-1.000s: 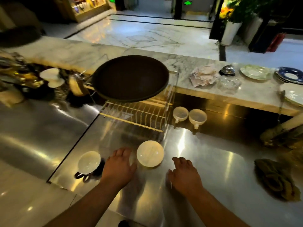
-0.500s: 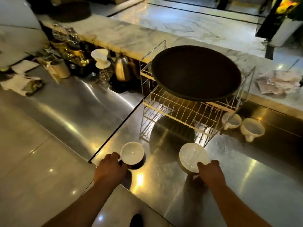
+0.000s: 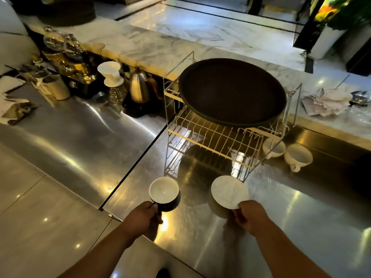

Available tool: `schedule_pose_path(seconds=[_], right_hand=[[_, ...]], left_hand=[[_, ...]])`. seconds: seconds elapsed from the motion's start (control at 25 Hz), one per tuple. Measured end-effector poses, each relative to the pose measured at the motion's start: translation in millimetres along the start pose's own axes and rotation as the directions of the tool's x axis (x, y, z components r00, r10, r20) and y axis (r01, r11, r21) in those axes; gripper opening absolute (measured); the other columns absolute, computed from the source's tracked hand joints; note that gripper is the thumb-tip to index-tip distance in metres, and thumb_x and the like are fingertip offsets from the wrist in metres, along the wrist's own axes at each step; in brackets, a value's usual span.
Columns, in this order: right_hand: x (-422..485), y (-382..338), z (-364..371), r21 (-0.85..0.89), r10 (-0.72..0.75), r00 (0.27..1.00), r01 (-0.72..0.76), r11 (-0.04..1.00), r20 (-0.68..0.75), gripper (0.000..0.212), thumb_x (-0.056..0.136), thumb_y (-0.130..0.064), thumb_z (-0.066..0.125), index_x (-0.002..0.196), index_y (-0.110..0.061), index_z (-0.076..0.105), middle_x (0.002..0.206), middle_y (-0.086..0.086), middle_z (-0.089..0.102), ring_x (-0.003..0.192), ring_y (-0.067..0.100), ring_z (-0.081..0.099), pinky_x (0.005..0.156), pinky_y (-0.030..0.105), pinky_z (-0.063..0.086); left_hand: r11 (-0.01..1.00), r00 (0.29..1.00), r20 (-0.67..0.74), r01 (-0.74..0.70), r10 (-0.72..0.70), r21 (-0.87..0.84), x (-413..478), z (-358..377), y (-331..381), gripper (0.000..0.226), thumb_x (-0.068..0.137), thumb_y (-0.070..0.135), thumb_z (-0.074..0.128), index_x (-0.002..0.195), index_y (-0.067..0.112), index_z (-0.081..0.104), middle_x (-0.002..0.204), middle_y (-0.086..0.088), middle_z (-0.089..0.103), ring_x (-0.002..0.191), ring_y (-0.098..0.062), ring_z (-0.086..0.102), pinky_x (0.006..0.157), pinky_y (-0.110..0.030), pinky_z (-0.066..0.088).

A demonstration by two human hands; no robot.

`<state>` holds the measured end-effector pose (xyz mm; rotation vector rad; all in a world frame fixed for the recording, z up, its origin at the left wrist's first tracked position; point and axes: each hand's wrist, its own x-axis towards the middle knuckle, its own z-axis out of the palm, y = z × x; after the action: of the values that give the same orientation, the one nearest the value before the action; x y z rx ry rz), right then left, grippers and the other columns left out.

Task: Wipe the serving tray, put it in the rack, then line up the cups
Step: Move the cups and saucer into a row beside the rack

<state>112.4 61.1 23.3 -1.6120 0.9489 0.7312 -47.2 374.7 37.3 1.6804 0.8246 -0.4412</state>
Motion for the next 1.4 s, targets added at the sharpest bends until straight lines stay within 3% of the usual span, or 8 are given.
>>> schedule_pose_path(seconds=[0.16,0.24,0.36,0.6,0.76,0.92,1.04,1.4], right_hand=[[-10.5,9.3,-28.9,0.040,-0.125,0.991,0.123,0.992,0.046,0.024,0.098,-0.005,0.048,0.121,-0.006,0.054,0.097,0.030,0.067,0.069,0.029,0.061,0.055,0.035,0.054],[-11.4,13.9,-51.7,0.066,-0.160,0.986,0.156,0.985,0.044,0.022,0.099,-0.006,0.047,0.120,-0.009,0.053,0.099,0.033,0.068,0.069,0.030,0.062,0.054,0.034,0.052],[-10.8,23.6,-97.4,0.099,-0.181,0.983,0.178,0.979,0.021,0.019,0.098,-0.004,0.047,0.115,-0.008,0.055,0.087,0.027,0.066,0.065,0.028,0.061,0.054,0.033,0.050],[-7.2,38.0,-188.5,0.142,-0.232,0.972,0.228,0.963,0.016,0.027,0.096,-0.002,0.045,0.120,-0.006,0.057,0.077,0.023,0.065,0.064,0.030,0.058,0.054,0.035,0.045],[-5.1,40.1,-238.4,0.166,-0.258,0.966,0.259,0.952,-0.028,0.029,0.095,0.000,0.046,0.122,-0.005,0.056,0.084,0.025,0.068,0.060,0.027,0.056,0.053,0.035,0.044],[0.4,39.4,-272.2,0.223,-0.258,0.963,0.269,0.937,-0.078,0.029,0.096,0.000,0.050,0.124,-0.007,0.055,0.105,0.029,0.071,0.064,0.026,0.058,0.049,0.030,0.046],[7.4,36.7,-286.3,0.242,-0.245,0.964,0.262,0.934,-0.098,0.028,0.096,-0.003,0.050,0.123,-0.010,0.055,0.103,0.026,0.072,0.066,0.026,0.059,0.049,0.029,0.047],[26.8,12.7,-308.8,0.320,-0.142,0.958,0.219,0.922,-0.248,0.024,0.101,-0.010,0.053,0.123,-0.019,0.050,0.107,0.021,0.070,0.079,0.029,0.066,0.064,0.037,0.055]], left_hand=[[0.992,0.997,-0.012,-0.072,0.071,-0.100,-19.9,37.9,42.0,0.028,0.107,0.022,0.045,0.103,0.003,0.064,0.091,-0.018,0.078,0.057,-0.005,0.068,0.054,-0.019,0.048],[0.993,0.996,-0.004,-0.091,0.091,-0.079,-28.4,64.6,60.6,0.028,0.107,0.022,0.045,0.109,0.002,0.064,0.101,-0.024,0.075,0.057,-0.007,0.062,0.050,-0.016,0.045],[0.993,0.995,0.035,-0.095,0.097,-0.066,-41.4,113.4,83.1,0.028,0.108,0.024,0.045,0.114,0.004,0.064,0.110,-0.024,0.073,0.064,-0.013,0.055,0.050,-0.017,0.044],[0.993,0.991,0.068,-0.119,0.119,0.000,-58.3,204.8,107.0,0.025,0.106,0.030,0.047,0.107,0.015,0.067,0.101,-0.012,0.076,0.069,-0.019,0.056,0.060,-0.029,0.042],[0.984,0.982,0.095,-0.167,0.161,0.059,-66.0,250.8,120.3,0.024,0.106,0.031,0.047,0.104,0.019,0.068,0.096,-0.011,0.077,0.067,-0.018,0.055,0.059,-0.030,0.042],[0.979,0.977,0.128,-0.184,0.172,0.083,-66.8,285.7,133.3,0.024,0.106,0.028,0.047,0.104,0.014,0.067,0.101,-0.017,0.076,0.059,-0.011,0.054,0.052,-0.023,0.042],[0.977,0.970,0.169,-0.190,0.173,0.091,-60.2,305.0,144.4,0.024,0.107,0.027,0.047,0.103,0.014,0.067,0.100,-0.018,0.076,0.060,-0.012,0.054,0.050,-0.020,0.044],[0.948,0.929,0.325,-0.251,0.179,0.196,-10.8,357.2,187.7,0.024,0.107,0.032,0.046,0.102,0.021,0.067,0.103,-0.012,0.074,0.080,-0.021,0.061,0.075,-0.036,0.047]])
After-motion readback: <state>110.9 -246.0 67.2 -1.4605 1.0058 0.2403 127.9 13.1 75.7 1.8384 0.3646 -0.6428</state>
